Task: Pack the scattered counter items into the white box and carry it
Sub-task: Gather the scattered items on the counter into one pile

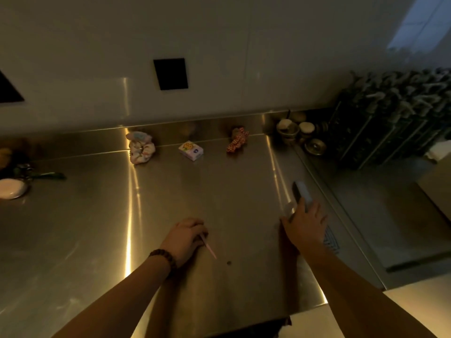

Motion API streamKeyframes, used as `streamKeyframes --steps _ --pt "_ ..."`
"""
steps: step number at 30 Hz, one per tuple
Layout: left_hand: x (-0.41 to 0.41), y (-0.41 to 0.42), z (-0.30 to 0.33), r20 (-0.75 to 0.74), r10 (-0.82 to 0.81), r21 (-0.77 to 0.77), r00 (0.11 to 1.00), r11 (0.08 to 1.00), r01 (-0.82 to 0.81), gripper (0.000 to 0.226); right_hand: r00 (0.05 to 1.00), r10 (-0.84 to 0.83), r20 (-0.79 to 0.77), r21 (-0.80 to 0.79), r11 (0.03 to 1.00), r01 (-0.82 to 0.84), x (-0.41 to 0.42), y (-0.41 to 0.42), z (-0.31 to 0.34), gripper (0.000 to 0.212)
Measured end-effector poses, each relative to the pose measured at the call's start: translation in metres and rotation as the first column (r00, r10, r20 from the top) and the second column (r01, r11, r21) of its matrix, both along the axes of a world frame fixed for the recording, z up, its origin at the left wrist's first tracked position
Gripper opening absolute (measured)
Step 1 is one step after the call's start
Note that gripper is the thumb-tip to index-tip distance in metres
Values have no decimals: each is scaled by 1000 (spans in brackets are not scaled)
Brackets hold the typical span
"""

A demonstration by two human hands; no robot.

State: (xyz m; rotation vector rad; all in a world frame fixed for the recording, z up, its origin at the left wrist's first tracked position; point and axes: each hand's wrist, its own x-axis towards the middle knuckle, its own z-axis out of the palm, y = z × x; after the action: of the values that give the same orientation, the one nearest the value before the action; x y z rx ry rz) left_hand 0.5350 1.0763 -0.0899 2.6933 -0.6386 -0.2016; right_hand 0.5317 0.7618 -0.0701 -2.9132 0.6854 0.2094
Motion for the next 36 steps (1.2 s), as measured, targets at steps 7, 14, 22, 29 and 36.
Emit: streamKeyframes --steps 7,14,22,29,36 --pt "-3 -3 3 46 85 -33 995 996 -84 14 996 -73 58 -17 997 75 15 -10 0 54" --pt "3 5 16 58 301 -159 952 944 -289 7 994 3 112 101 995 -15 32 -17 17 30" --pt "18 42 44 81 602 -254 794 783 -568 5 831 421 364 315 784 -535 73 77 45 45" --pt "-8 120 67 37 808 -255 588 576 -776 8 624 642 445 284 560 -778 107 184 59 48" --pt "-54 244 74 98 929 -260 357 371 -892 8 393 777 491 227 321 -920 112 332 66 41"
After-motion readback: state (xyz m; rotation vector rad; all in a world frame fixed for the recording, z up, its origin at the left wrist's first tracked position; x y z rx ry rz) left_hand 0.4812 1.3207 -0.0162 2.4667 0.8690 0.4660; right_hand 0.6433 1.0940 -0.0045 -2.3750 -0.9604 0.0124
